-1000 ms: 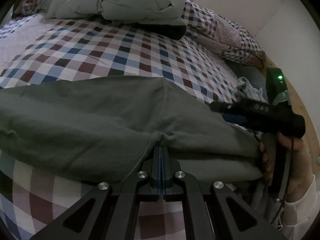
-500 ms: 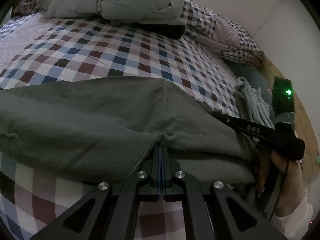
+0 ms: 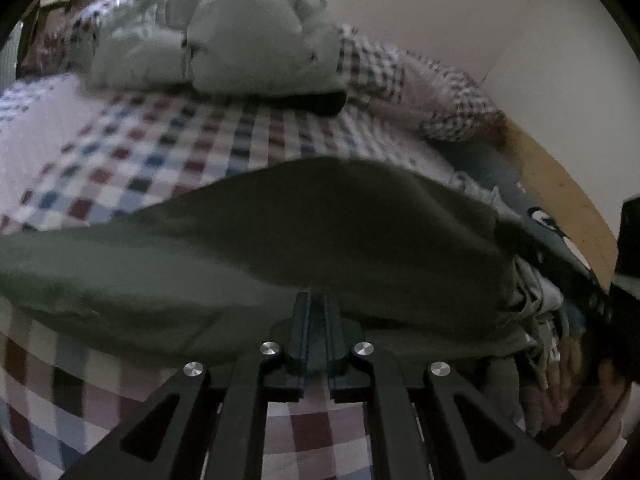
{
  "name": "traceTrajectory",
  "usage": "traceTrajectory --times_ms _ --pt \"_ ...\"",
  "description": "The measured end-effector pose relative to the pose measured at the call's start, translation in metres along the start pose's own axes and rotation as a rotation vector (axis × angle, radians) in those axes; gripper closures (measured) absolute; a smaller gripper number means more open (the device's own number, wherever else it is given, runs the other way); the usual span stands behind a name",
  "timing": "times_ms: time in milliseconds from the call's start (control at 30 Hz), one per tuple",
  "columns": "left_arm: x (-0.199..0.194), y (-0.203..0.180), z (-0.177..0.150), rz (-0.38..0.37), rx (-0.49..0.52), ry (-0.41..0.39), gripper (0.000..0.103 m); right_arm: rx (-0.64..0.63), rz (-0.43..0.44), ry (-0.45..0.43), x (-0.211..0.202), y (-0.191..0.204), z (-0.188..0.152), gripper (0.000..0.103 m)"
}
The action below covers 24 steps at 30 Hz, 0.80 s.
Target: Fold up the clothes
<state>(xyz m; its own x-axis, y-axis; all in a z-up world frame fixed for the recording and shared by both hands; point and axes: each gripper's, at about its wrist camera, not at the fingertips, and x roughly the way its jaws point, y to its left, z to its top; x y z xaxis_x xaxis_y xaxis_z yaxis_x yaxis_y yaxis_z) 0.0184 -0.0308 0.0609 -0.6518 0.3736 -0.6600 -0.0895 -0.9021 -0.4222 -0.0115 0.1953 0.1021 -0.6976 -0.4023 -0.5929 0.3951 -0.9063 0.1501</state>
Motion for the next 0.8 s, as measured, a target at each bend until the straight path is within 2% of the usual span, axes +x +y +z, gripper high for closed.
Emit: traceTrajectory --times_ms 67,167,233,333,433,567,667,800 --pt "-0.011 0.001 0.001 -0.014 0.01 -0.031 0.092 -0.025 -0.006 -0.016 -0.015 0.01 -0.005 0.098" --pt "-0.028 0.0 -0.001 -0.025 0.052 -0.079 0.075 -0.062 -0.027 -0.016 -0.027 0.022 -0.019 0.098" --pt "-0.038 -0.005 -0.005 -0.012 0.103 -0.114 0.064 -0.077 -0.04 -0.014 -0.034 0.027 -0.03 0.098" --pt "-0.048 -0.014 -0.015 0.023 0.211 -0.143 0.055 -0.096 -0.056 -0.011 -0.044 0.033 -0.046 0.098" --pt "-0.053 -0.029 -0.033 0.108 0.363 -0.167 0.049 -0.1 -0.055 -0.015 -0.047 0.033 -0.058 0.098" --pt "-0.049 -0.055 -0.068 0.262 0.62 -0.229 0.048 -0.098 -0.049 -0.015 -0.044 0.026 -0.07 0.098" --pt "-0.036 -0.069 -0.093 0.349 0.795 -0.253 0.048 -0.107 -0.042 0.002 -0.041 0.023 -0.075 0.098" --pt "-0.017 -0.08 -0.11 0.471 0.929 -0.281 0.048 -0.125 -0.045 0.012 -0.036 0.022 -0.077 0.097"
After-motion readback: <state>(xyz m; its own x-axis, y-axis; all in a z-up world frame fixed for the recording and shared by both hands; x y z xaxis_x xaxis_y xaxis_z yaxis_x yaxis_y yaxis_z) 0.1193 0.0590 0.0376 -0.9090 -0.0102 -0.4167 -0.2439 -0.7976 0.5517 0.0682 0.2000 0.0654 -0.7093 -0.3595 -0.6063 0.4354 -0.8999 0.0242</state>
